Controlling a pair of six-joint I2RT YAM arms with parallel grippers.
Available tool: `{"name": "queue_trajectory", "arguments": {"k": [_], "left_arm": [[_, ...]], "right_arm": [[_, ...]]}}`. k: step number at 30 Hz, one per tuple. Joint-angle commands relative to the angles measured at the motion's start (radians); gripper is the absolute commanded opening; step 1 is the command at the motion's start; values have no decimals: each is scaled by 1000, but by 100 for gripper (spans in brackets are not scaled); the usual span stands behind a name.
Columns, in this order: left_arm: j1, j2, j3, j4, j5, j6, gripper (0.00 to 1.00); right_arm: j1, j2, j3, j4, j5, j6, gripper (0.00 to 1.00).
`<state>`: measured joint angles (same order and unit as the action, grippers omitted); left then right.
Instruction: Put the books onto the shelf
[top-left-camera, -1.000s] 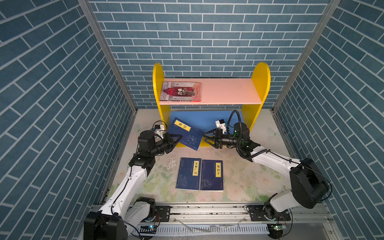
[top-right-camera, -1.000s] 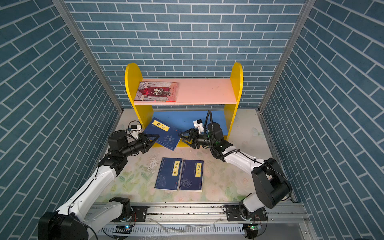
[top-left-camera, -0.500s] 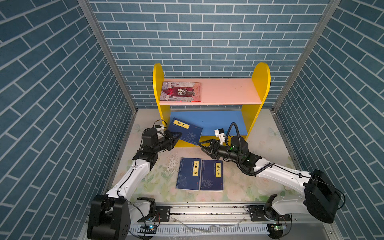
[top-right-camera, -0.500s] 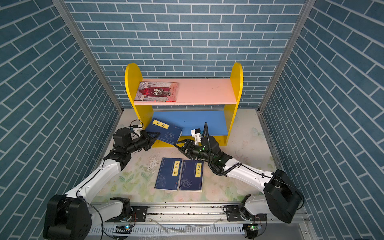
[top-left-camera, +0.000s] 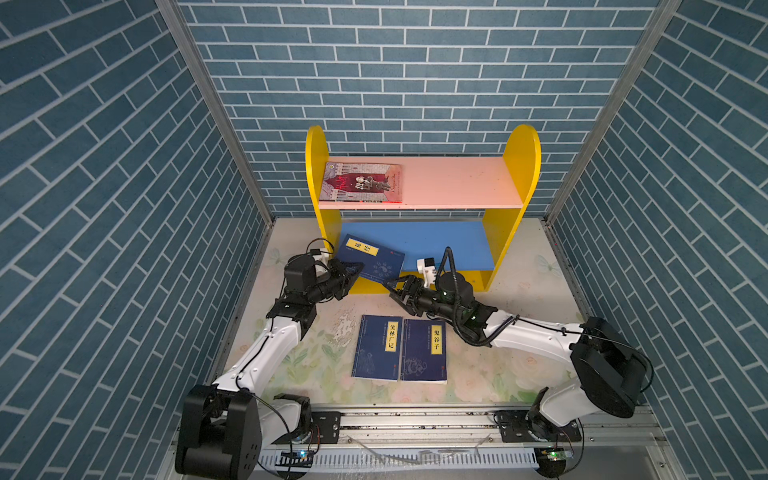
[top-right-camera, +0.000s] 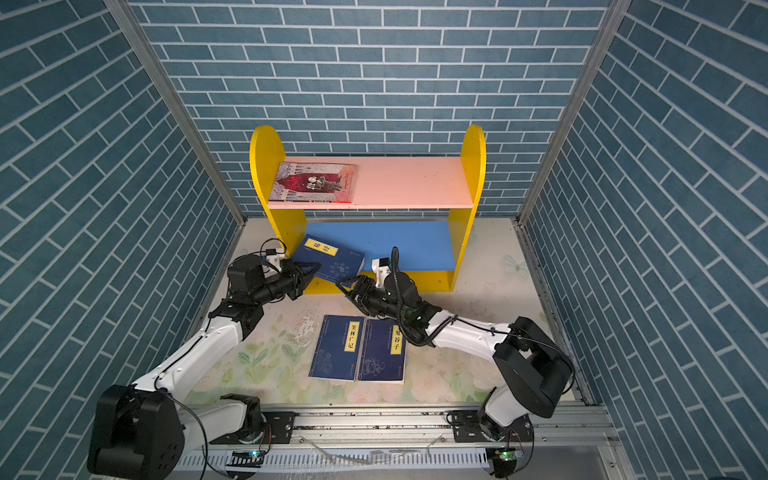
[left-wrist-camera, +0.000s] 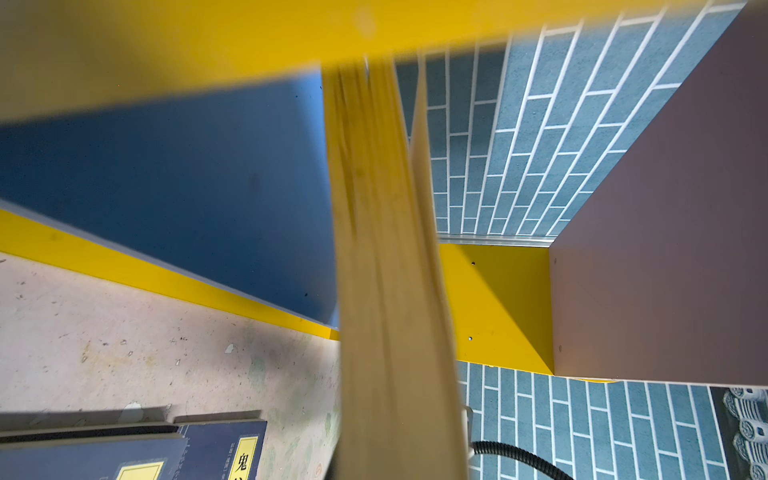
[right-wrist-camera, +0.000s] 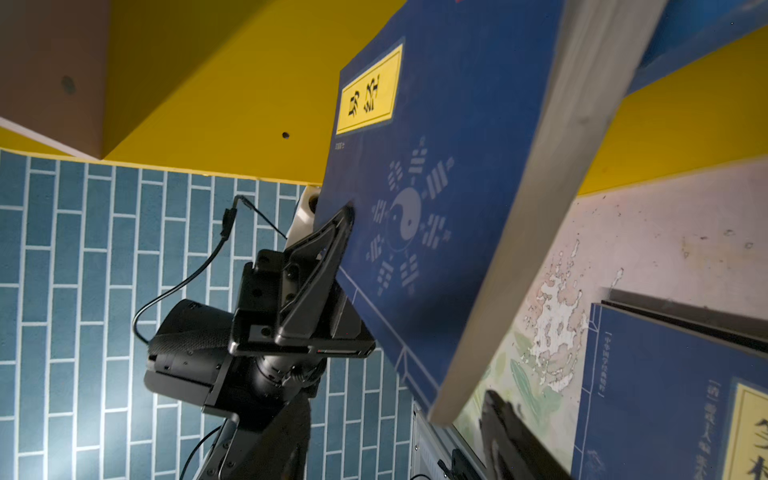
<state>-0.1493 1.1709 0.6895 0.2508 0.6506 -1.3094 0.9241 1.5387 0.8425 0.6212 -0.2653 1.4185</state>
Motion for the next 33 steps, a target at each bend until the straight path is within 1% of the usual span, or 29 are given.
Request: {"name": "queue_trajectory", "arguments": {"k": [1, 4, 8, 11, 18, 24, 28, 32, 33], "left_arm": [[4, 13, 15, 48, -23, 4, 0], [4, 19, 15, 45, -25, 2, 0], [4, 25, 15, 36, -22, -2, 0], [4, 27, 12, 28, -22, -2, 0], [-1, 23, 12, 25, -22, -3, 1], [-1, 21, 12, 22, -17, -8, 4], [-1, 16, -18, 16, -19, -6, 9], [-1, 8, -30, -2, -21, 8, 18], [-1, 8, -32, -9, -22, 11, 23]], "right_arm": [[6, 6, 33, 85, 60, 40, 65], [5, 34, 55, 98, 81, 41, 64], [5, 107, 89, 170, 84, 80, 61], [5, 144, 98, 219, 91, 103, 56], [0, 114, 52, 213, 141, 100, 46], [-8, 129, 53, 226, 144, 100, 36], [-10, 135, 52, 236, 156, 100, 22], [-14, 119, 32, 238, 172, 100, 10], [-17, 115, 26, 239, 172, 100, 8]]}}
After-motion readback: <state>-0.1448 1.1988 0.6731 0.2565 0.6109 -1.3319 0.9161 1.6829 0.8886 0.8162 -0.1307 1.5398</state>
